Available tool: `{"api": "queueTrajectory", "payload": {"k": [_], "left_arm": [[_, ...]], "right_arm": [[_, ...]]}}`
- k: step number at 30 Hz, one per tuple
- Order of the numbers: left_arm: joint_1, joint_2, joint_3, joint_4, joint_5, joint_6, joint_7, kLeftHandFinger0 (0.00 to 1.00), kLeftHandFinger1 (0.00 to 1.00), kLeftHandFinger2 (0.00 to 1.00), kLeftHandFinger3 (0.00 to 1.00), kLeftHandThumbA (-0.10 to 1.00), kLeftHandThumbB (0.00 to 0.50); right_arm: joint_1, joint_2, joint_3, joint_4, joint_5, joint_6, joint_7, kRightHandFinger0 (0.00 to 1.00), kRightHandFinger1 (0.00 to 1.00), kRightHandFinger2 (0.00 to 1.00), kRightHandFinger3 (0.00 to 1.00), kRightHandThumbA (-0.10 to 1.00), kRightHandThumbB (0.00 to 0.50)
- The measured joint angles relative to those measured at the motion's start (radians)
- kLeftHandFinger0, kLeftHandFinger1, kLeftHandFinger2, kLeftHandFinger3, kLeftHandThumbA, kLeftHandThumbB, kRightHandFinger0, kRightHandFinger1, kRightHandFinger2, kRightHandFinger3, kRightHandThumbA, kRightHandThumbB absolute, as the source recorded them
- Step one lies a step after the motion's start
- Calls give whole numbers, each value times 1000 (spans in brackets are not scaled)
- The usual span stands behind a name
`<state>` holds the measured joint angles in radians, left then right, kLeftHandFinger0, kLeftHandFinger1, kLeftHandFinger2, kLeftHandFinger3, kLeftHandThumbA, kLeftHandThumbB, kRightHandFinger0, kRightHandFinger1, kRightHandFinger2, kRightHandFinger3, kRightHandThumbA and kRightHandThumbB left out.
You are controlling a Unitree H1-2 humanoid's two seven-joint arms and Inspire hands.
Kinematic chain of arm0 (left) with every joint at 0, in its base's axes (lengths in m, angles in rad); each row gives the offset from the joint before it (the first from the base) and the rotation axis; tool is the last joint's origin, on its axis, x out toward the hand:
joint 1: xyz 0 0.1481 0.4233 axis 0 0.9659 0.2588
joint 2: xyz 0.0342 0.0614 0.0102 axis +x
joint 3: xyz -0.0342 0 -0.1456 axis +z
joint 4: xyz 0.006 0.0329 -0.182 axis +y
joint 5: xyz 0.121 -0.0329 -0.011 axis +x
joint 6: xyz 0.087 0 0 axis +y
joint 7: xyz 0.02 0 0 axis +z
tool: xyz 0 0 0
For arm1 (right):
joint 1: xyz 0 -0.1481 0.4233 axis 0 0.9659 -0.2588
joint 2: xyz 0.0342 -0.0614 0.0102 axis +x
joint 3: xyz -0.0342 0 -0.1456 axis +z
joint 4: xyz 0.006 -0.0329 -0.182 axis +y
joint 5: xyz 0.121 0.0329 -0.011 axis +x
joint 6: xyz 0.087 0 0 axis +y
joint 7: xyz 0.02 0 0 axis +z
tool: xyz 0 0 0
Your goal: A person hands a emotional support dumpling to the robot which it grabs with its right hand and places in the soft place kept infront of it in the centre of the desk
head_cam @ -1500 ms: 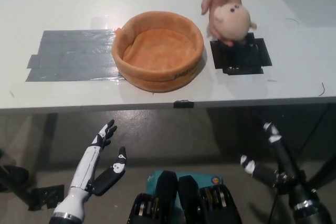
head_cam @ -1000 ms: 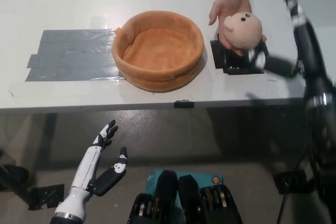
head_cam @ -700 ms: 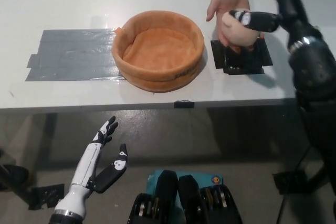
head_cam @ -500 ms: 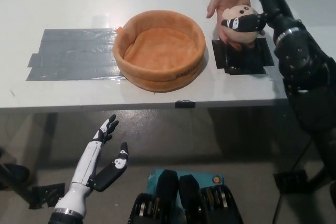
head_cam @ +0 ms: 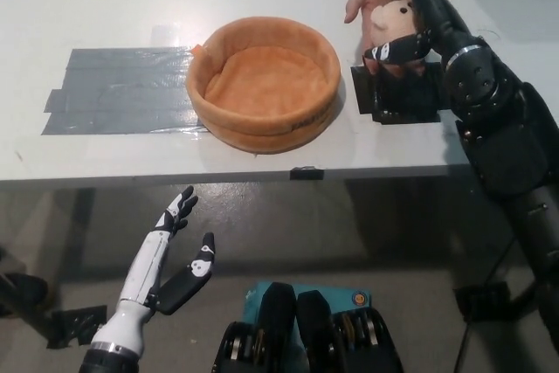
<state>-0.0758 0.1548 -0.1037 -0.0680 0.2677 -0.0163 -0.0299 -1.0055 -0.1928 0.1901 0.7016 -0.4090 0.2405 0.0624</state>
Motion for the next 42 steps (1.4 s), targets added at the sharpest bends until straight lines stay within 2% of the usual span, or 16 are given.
{"api": "queueTrajectory", "payload": {"k": [9,12,13,14,15,16,17,18,19,21,27,32,33,36,38,42], "left_arm": [[-4,0,0,0,0,0,0,1000,1000,1000,1000,430,0],[-5,0,0,0,0,0,0,1000,1000,1000,1000,419,0],[-5,0,0,0,0,0,0,1000,1000,1000,1000,418,0],[-5,0,0,0,0,0,0,1000,1000,1000,1000,417,0],[-5,0,0,0,0,0,0,1000,1000,1000,1000,417,0],[-5,0,0,0,0,0,0,1000,1000,1000,1000,418,0],[-5,0,0,0,0,0,0,1000,1000,1000,1000,431,0],[-5,0,0,0,0,0,0,1000,1000,1000,1000,433,0],[-5,0,0,0,0,1,0,1000,1000,1000,1000,433,0],[-6,0,0,0,-1,1,0,1000,1000,1000,1000,431,0],[-8,0,0,0,-2,1,0,1000,1000,1000,1000,422,0],[-13,0,0,0,-3,-1,0,1000,1000,1000,1000,415,0],[-15,0,0,0,-3,-1,0,1000,1000,1000,1000,416,0],[-19,0,0,1,-5,-1,0,1000,1000,1000,1000,419,0],[-20,0,0,1,-5,-1,0,1000,1000,1000,1000,439,0],[-21,0,1,1,-6,-1,0,1000,1000,1000,1000,445,0]], "right_arm": [[-24,0,23,57,-5,-1,0,1000,1000,1000,1000,941,400],[-35,0,29,95,-5,-3,-2,1000,1000,1000,1000,898,372],[-36,0,30,103,-4,-5,-3,980,1000,1000,1000,827,328],[-43,1,30,134,-4,-14,-8,655,704,786,1000,736,255],[-47,1,29,157,-3,-20,-13,538,625,736,970,689,251],[-53,2,27,181,-2,-28,-23,201,264,335,548,425,87],[-57,3,25,207,-2,-36,-34,9,58,252,373,-23,172],[-61,4,23,223,-2,-41,-44,2,66,295,336,-85,185],[-71,7,21,266,-2,-55,-67,0,171,484,414,-99,195],[-81,9,21,312,-2,-76,-92,1,304,652,530,-100,225],[-85,12,23,371,-1,-132,-128,4,435,798,646,-100,214],[-85,14,22,391,1,-159,-141,126,634,951,803,-100,197],[-85,14,22,392,1,-162,-144,157,651,940,808,-100,195],[-85,14,20,391,1,-164,-148,34,560,900,809,-100,193],[-85,14,15,390,3,-169,-151,0,441,852,805,-100,171],[-84,16,-20,348,20,-176,-156,0,457,830,904,-100,170]]}}
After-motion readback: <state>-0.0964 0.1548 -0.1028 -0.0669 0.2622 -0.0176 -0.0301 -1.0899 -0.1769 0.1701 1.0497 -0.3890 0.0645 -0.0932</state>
